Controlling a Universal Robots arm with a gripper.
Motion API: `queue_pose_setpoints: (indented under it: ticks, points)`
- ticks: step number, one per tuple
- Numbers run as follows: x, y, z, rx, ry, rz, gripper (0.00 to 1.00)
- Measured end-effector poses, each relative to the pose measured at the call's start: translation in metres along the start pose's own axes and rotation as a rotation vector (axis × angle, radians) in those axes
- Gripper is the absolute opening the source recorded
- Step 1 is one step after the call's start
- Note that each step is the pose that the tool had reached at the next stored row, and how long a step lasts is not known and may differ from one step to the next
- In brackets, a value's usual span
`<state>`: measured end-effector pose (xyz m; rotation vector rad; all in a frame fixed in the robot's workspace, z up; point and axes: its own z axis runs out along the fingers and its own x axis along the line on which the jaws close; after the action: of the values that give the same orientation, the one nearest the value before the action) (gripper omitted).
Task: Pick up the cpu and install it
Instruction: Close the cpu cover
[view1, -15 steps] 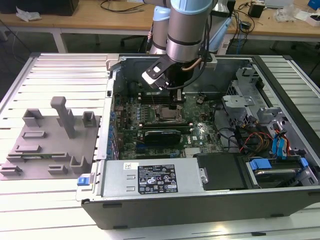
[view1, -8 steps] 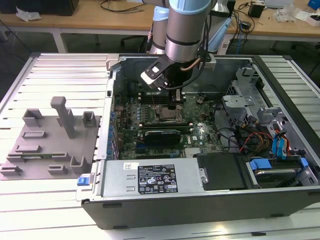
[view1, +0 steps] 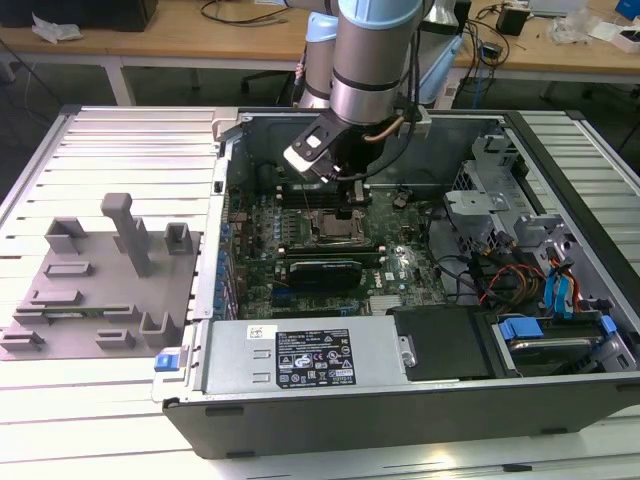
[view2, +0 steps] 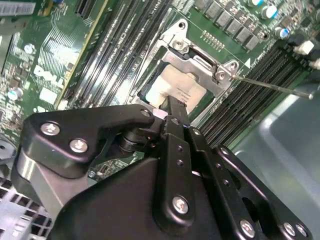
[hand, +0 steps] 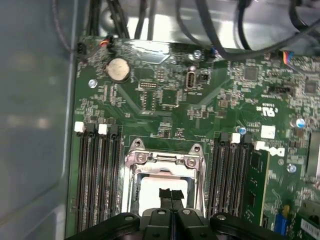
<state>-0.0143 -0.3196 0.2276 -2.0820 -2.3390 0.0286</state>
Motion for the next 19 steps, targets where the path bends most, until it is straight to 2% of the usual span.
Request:
queue_pose_setpoints:
  ticks: [3,7,12,13,17,19]
  points:
    - [0.0,0.0,0.0,-0.0002,-0.0011,-0.054,0.11]
    - [0.0,0.0,0.0,-0.0007,-0.0033,-0.161,0.11]
    - [0.0,0.0,0.0,-0.0012,-0.0053,-0.264,0.11]
    - [0.0,0.0,0.0001,-0.0014,-0.0061,-0.3,0.11]
    - [0.0,0.0,0.0001,-0.0018,-0.0079,-0.39,0.11]
    - [0.0,0.0,0.0001,-0.0021,-0.0092,-0.452,0.11]
